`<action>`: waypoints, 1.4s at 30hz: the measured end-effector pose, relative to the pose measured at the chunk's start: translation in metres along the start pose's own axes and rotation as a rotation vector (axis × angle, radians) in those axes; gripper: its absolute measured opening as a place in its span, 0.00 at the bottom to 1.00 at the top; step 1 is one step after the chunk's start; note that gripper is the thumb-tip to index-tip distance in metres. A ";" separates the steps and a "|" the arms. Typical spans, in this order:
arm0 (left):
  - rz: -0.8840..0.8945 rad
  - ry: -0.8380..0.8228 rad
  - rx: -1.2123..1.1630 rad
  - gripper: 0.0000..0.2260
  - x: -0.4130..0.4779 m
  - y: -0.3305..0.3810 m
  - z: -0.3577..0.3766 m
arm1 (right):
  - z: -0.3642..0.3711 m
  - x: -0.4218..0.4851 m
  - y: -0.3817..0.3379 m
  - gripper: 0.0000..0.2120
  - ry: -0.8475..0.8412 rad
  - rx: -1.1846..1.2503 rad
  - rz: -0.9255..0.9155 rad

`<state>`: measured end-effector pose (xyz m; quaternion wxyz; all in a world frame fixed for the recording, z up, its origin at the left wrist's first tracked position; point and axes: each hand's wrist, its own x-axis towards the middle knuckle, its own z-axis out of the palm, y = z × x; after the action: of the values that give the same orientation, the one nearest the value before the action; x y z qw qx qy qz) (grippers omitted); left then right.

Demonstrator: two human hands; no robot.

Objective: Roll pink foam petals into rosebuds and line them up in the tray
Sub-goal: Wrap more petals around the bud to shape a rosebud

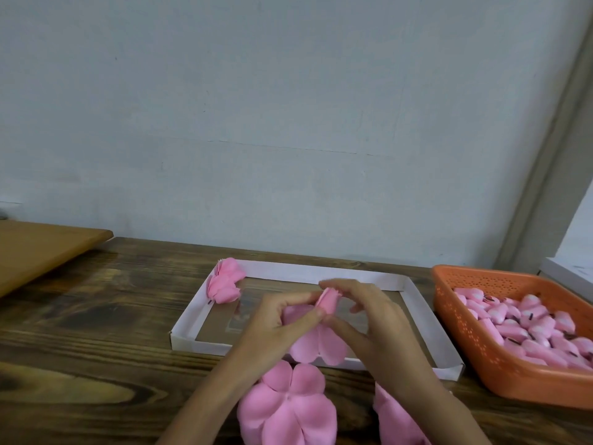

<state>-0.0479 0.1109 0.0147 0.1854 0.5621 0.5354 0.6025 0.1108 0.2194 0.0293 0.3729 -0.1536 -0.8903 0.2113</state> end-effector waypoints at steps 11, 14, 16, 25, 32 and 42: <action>-0.045 0.145 -0.081 0.12 0.000 0.001 -0.002 | -0.004 0.005 0.012 0.10 -0.021 0.345 -0.003; -0.104 0.179 -0.132 0.19 0.001 -0.003 -0.006 | -0.005 0.004 0.014 0.10 -0.020 0.413 0.036; -0.173 0.209 -0.176 0.21 0.001 -0.008 -0.009 | -0.006 0.005 0.016 0.10 -0.019 0.429 0.072; -0.235 0.399 -0.205 0.09 0.001 -0.007 -0.003 | -0.006 0.004 0.008 0.11 -0.074 0.346 0.024; 0.002 0.398 -0.125 0.05 -0.005 0.010 0.010 | -0.008 0.004 0.003 0.15 -0.045 0.270 -0.016; 0.179 0.280 -0.094 0.04 -0.007 0.017 0.016 | -0.012 0.003 0.000 0.25 0.002 0.323 -0.021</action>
<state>-0.0254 0.1065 0.0226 0.0808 0.5088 0.4752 0.7133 0.1172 0.2241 0.0385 0.3957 -0.0826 -0.8459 0.3479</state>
